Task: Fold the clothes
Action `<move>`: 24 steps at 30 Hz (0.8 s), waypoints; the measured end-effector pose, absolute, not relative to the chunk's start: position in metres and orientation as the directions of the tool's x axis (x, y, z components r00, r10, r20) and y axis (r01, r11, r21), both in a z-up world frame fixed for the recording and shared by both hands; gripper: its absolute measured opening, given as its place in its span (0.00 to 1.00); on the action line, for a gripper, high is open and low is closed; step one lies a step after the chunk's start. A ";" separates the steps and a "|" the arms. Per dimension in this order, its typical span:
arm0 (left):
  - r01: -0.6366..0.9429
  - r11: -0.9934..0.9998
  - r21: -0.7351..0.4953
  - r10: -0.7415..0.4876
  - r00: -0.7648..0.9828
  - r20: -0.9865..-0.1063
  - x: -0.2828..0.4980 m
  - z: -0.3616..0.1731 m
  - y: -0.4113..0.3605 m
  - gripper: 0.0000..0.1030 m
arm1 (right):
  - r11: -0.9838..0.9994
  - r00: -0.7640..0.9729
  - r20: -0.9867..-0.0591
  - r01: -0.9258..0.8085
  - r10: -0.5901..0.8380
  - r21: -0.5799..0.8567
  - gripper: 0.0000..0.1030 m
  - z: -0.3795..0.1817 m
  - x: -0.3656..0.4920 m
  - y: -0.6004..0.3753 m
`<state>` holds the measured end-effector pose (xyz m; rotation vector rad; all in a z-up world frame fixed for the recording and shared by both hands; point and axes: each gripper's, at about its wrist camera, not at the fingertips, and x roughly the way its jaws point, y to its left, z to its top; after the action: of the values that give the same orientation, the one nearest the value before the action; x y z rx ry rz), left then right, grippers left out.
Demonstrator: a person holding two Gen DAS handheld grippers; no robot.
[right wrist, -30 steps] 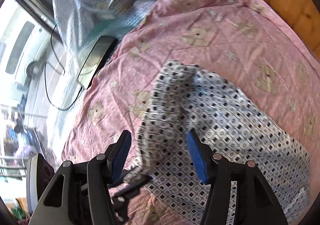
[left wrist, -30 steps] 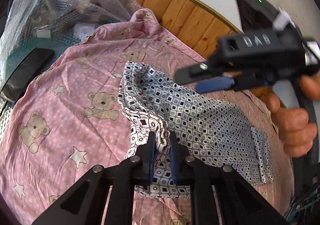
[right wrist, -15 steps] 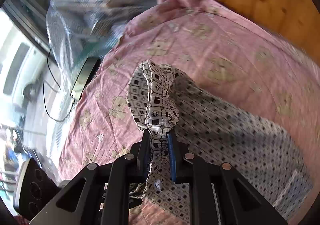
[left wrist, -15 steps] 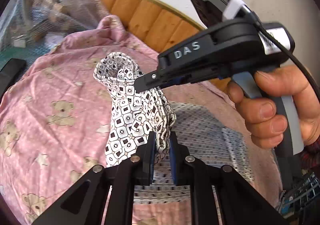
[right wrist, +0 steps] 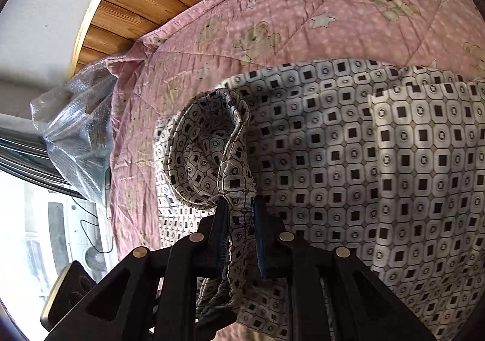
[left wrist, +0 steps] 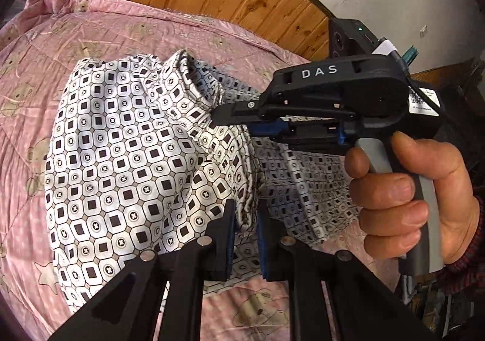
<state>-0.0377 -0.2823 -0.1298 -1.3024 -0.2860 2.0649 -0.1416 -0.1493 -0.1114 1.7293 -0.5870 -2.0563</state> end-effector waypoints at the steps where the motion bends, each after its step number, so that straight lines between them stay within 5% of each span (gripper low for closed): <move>1: -0.416 -0.757 -0.504 0.630 -0.259 -0.732 -0.037 -0.134 -0.279 0.17 | -0.863 -0.154 -0.851 0.027 -0.502 0.504 0.15 -0.120 -0.140 -0.146; 4: -0.386 -0.781 -0.491 0.598 -0.235 -0.766 -0.030 -0.140 -0.283 0.32 | -0.903 -0.152 -0.891 0.028 -0.428 0.429 0.32 -0.123 -0.136 -0.140; 9: -0.348 -0.776 -0.526 0.618 -0.255 -0.744 -0.017 -0.126 -0.317 0.34 | -0.931 -0.394 -0.845 0.200 -0.362 0.306 0.33 -0.045 -0.132 -0.159; 14: -0.243 -0.805 -0.542 0.594 -0.318 -0.739 -0.021 -0.129 -0.358 0.35 | -0.861 -0.303 -0.861 0.442 -0.409 0.253 0.30 -0.068 -0.146 -0.225; 17: -0.142 -0.844 -0.518 0.533 -0.332 -0.778 -0.032 -0.158 -0.375 0.35 | -0.928 -0.307 -0.941 0.372 -0.141 0.018 0.26 -0.113 -0.163 -0.214; 20: -0.172 -0.845 -0.506 0.533 -0.329 -0.779 -0.028 -0.172 -0.373 0.34 | -0.965 -0.274 -0.944 0.231 -0.185 0.122 0.30 -0.127 -0.170 -0.162; 24: -0.172 -0.840 -0.514 0.541 -0.308 -0.782 -0.031 -0.162 -0.372 0.34 | -0.957 -0.341 -0.914 0.257 -0.220 0.135 0.30 -0.086 -0.143 -0.154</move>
<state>-0.0314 -0.3719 -0.1621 -1.4981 -0.4689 2.1803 -0.1425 -0.1537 -0.0856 1.5988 0.0475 -2.3581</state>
